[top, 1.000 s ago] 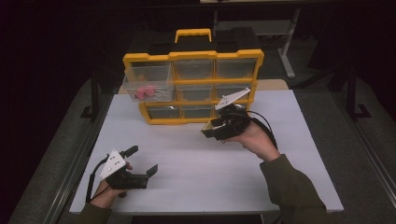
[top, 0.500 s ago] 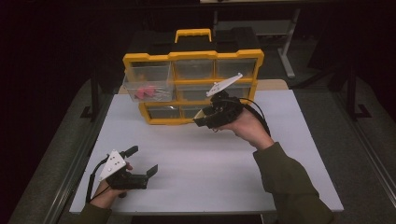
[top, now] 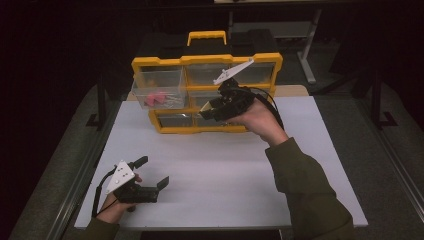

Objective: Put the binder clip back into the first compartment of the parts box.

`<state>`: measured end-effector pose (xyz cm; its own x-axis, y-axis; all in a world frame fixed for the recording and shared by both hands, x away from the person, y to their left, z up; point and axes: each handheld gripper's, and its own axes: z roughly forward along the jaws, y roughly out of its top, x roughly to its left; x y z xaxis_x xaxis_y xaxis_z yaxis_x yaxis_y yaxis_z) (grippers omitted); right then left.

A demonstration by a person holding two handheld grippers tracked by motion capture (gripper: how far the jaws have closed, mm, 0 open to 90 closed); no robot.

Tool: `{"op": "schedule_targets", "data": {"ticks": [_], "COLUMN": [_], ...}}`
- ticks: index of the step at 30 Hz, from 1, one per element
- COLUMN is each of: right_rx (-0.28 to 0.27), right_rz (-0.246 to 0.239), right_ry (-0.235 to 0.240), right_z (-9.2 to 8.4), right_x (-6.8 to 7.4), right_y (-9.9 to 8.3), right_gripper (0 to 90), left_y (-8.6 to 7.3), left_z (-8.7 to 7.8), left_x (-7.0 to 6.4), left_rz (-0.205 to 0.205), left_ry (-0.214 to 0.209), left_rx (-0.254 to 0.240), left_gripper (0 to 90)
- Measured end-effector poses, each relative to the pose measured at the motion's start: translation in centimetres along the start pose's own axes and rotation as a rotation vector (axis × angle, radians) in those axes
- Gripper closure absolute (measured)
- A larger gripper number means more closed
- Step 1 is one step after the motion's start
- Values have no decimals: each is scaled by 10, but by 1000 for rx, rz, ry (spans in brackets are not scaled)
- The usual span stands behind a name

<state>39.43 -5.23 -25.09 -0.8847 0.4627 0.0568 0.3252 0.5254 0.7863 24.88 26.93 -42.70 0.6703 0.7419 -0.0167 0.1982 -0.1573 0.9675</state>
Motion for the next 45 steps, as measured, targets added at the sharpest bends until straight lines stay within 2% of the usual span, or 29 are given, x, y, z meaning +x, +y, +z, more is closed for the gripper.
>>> {"op": "schedule_targets", "data": {"ticks": [2,3,6,10,11,14,15,18,19,21,28,31,36,37,39,41,43,45], "right_rx": [0,-5,-11,-23,-24,-32,-30,-41,-46,-44,-67,-73,-85,-90,-91,-95,-87,-88], "right_rz": [11,-7,1,-13,-3,-18,1,-8,-30,-7,-28,-41,-19,-39,-25,-46,-24,-28], "right_ry": [2,1,0,-1,-1,-1,0,-1,-3,0,-11,-12,-8,-12,-8,-11,-9,-7], "right_z": [-1,-2,-4,-7,-9,-11,-12,-14,-15,-16,-21,-20,-18,-17,-17,-15,-14,-12], "right_x": [0,-1,-1,-3,-2,-3,-1,-2,-3,-1,-1,-2,-1,-3,-2,-3,-1,-1], "right_y": [6,7,16,26,28,34,36,43,44,49,67,75,91,93,98,104,110,116], "right_gripper": [489,489,489,489,489,489,489,489,489,490,489,490,489,489,489,490,489,489], "left_y": [-1,-1,0,0,0,-1,0,0,0,0,0,0,0,0,0,0,0,0], "left_z": [0,0,-1,0,0,0,0,-1,-1,-1,-1,-1,-1,-1,-1,-2,-1,-2], "left_x": [0,0,0,0,-1,0,0,1,0,0,0,0,1,1,1,1,0,0], "left_rz": [4,4,-4,3,2,0,-4,10,12,14,11,15,2,2,3,13,7,4], "left_ry": [1,1,1,-1,-2,-1,0,2,1,-2,-4,-6,-1,-1,-4,-3,-5,-4], "left_rx": [4,2,0,4,3,3,2,21,23,30,24,27,11,11,10,22,9,8], "left_gripper": [0,0,0,0,0,0,0,0,0,0,0,0,0,0,0,0,0,0]}}
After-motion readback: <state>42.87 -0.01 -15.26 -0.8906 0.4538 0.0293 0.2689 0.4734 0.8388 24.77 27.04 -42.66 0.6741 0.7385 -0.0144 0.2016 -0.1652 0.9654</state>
